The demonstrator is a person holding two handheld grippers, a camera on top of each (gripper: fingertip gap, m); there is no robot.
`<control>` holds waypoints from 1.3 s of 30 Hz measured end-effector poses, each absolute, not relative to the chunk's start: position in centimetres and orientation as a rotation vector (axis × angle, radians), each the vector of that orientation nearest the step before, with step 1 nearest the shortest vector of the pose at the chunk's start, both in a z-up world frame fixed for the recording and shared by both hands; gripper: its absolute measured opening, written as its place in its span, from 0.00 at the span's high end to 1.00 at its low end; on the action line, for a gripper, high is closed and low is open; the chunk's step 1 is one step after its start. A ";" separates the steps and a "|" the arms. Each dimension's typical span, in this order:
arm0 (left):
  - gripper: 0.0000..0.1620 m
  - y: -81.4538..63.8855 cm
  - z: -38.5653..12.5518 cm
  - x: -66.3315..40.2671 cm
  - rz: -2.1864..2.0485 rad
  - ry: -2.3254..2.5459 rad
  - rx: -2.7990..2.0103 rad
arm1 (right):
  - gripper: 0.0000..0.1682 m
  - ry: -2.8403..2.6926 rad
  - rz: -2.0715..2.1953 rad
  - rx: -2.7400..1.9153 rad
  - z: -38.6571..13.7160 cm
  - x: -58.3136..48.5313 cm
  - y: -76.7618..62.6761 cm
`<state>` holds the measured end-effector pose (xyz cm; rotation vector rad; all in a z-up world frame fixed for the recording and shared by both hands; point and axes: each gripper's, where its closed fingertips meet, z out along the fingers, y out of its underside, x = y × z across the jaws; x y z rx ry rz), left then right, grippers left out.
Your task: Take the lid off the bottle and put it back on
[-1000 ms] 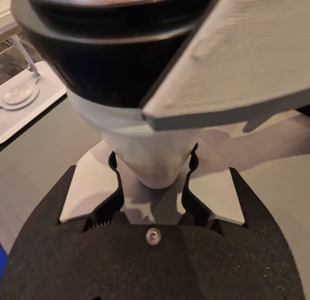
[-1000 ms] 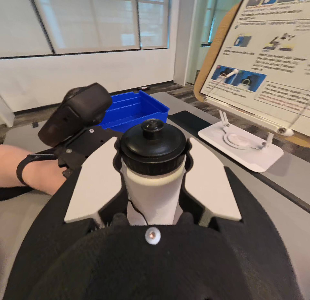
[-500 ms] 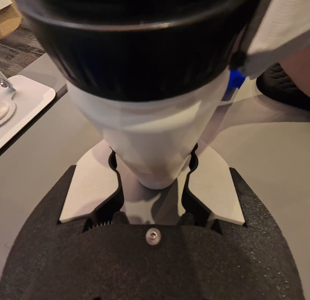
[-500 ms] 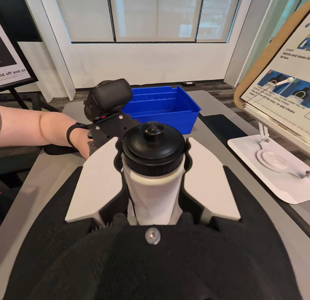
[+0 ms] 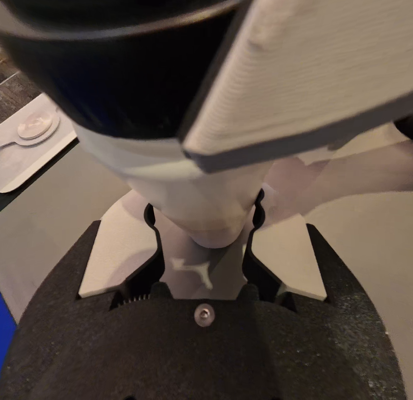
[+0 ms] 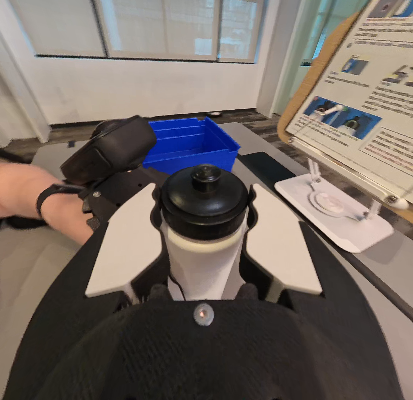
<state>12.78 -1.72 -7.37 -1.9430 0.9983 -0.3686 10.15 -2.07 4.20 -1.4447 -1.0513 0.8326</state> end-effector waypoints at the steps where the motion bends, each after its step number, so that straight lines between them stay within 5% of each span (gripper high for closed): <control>1: 0.46 -1.8 -7.4 12.9 -0.364 1.008 -1.936 | 0.54 -1.099 0.865 -1.432 4.1 10.2 -2.3; 17: 0.47 -1.2 -7.5 13.0 -0.365 0.976 -1.971 | 0.54 -0.785 0.645 -1.547 4.0 10.6 -0.7; 27: 0.47 -1.9 -7.4 13.5 -0.456 1.128 -1.871 | 0.57 -1.158 0.982 -1.396 4.3 11.3 -2.5; 39: 0.46 -1.1 -7.5 12.8 -0.386 0.993 -1.949 | 0.57 -0.753 0.680 -1.529 4.4 10.8 -0.9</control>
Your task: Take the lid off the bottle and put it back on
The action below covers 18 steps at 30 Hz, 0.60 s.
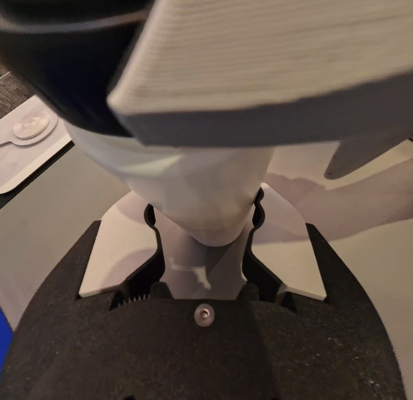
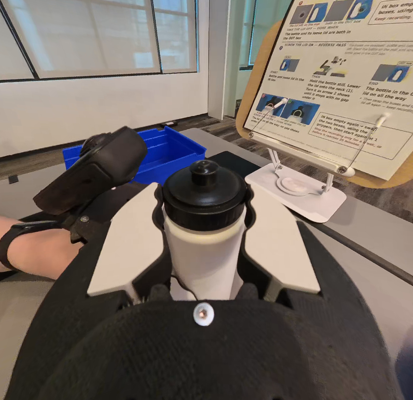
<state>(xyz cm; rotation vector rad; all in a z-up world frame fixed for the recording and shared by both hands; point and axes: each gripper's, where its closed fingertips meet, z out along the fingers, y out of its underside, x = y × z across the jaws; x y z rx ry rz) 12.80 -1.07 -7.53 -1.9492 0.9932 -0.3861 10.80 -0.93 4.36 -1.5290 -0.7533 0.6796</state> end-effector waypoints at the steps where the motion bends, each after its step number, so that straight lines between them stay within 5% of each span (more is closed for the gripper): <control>1: 0.46 -1.0 -7.6 12.8 -0.388 0.997 -1.945 | 0.57 -0.772 0.693 -1.531 4.3 10.8 -0.9; 10: 0.47 -2.7 -7.7 13.9 -0.483 1.214 -1.840 | 0.55 -1.193 1.037 -1.369 4.4 11.2 -3.2; 18: 0.47 -2.3 -7.7 13.6 -0.482 1.139 -1.890 | 0.54 -1.042 0.888 -1.464 4.1 10.4 -2.0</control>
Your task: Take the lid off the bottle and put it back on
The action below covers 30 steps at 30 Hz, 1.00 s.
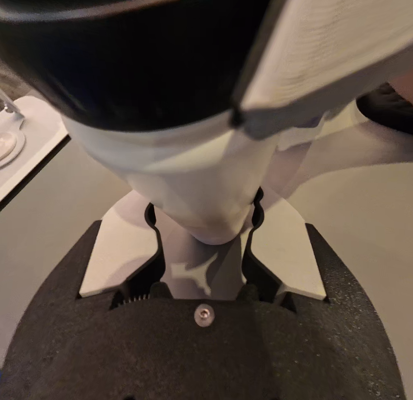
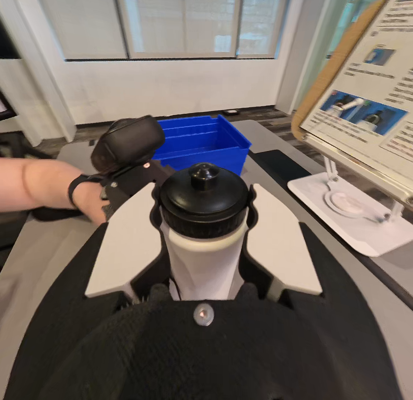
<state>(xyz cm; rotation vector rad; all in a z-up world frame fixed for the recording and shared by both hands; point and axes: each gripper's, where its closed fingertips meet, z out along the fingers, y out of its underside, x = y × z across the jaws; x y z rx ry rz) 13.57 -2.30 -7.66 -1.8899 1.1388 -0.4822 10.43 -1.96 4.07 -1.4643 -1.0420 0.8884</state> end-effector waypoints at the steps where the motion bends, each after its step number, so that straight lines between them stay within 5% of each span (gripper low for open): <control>1: 0.47 -2.1 -7.7 13.4 -0.472 1.111 -1.903 | 0.54 -0.979 0.853 -1.487 4.1 10.4 -1.6; 7: 0.47 -1.7 -7.7 12.7 -0.361 1.074 -1.920 | 0.54 -0.797 0.705 -1.467 4.3 10.2 -1.5; 16: 0.47 -3.2 -7.9 14.0 -0.492 1.250 -1.846 | 0.54 -1.190 1.046 -1.354 4.2 10.9 -3.4; 30: 0.47 -2.3 -8.1 13.0 -0.365 1.107 -1.926 | 0.54 -0.887 0.732 -1.480 4.3 10.1 -1.8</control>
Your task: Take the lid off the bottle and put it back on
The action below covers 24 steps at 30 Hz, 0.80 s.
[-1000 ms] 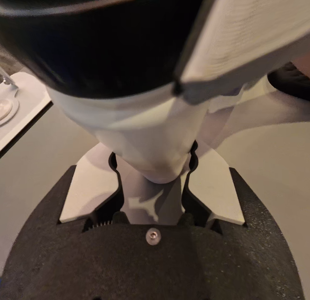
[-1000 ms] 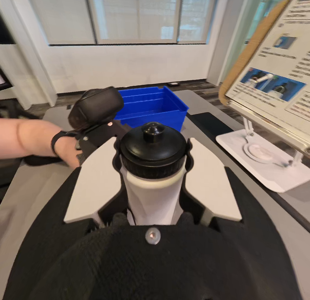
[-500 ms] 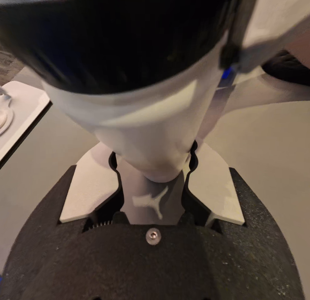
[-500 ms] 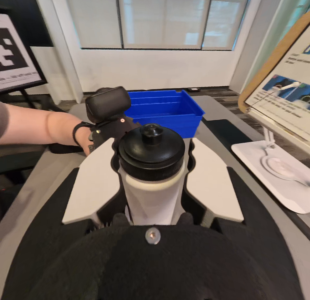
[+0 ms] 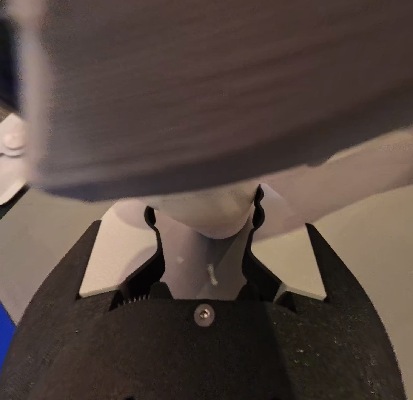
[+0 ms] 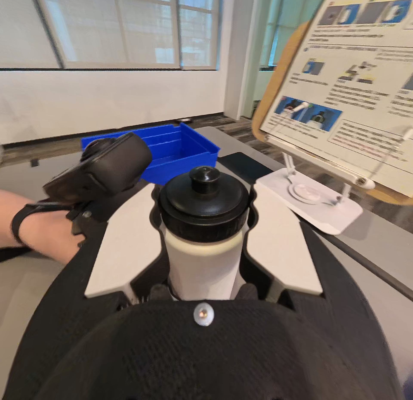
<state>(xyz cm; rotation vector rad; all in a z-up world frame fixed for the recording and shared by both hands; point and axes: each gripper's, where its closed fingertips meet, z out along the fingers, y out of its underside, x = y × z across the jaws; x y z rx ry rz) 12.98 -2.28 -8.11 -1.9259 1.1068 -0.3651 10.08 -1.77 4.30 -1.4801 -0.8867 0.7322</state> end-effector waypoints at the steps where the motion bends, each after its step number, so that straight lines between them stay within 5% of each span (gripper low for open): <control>1: 0.47 -2.4 -8.1 13.0 -0.390 1.129 -1.921 | 0.54 -0.962 0.774 -1.459 4.3 10.0 -2.0; 7: 0.48 -3.6 -8.4 14.2 -0.479 1.265 -1.851 | 0.53 -1.297 0.948 -1.349 3.5 11.0 -3.9; 20: 0.48 -2.4 -8.1 13.8 -0.450 1.142 -1.835 | 0.53 -1.136 0.781 -1.452 3.6 10.0 -2.7; 24: 0.40 -3.1 -7.2 15.0 -0.596 1.123 -1.741 | 0.53 -1.123 0.940 -1.426 3.7 9.6 -3.3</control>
